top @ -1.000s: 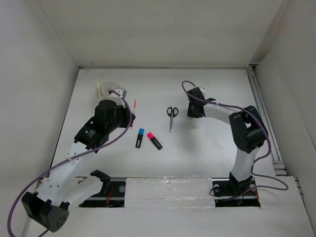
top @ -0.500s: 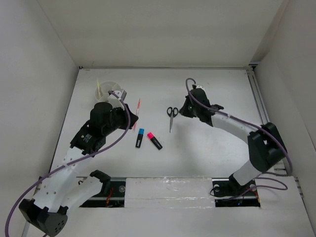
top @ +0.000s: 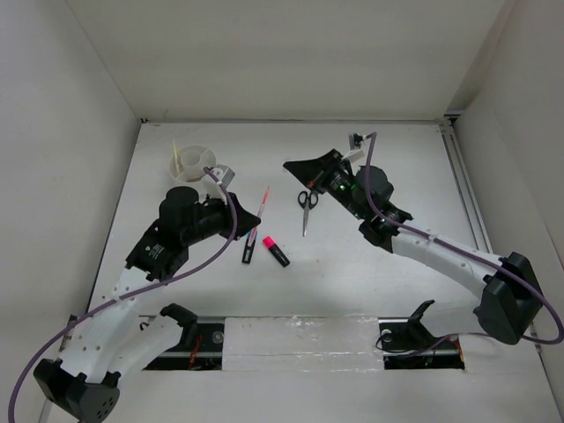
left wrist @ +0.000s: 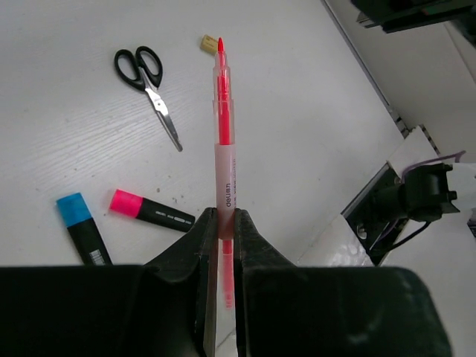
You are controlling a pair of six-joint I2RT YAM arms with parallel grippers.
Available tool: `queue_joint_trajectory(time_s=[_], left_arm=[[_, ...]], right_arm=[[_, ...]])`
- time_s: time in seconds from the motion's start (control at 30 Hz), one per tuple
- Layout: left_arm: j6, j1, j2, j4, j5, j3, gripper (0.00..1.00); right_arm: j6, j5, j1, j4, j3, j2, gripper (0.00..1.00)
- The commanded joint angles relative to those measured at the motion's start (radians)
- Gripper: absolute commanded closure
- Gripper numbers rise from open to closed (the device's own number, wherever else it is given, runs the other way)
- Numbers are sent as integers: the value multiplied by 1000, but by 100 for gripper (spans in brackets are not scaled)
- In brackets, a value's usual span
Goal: Sort the stationery into containers
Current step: Close the pen cap on the pen.
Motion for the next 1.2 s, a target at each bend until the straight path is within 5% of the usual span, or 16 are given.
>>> queue_joint_trajectory(time_s=[0.0,0.2,1.17], left_arm=[[-27,-1,-39,80,81,-12,100],[-27,-1,-81,102,116,-13,100],[-27,-1,-90,102,116,-22,100]], right_arm=[[35,-75,36,212,-25,5,100],[90,-89,76,371,-91,14,100],[44,-26,94,362,-80,60,100]])
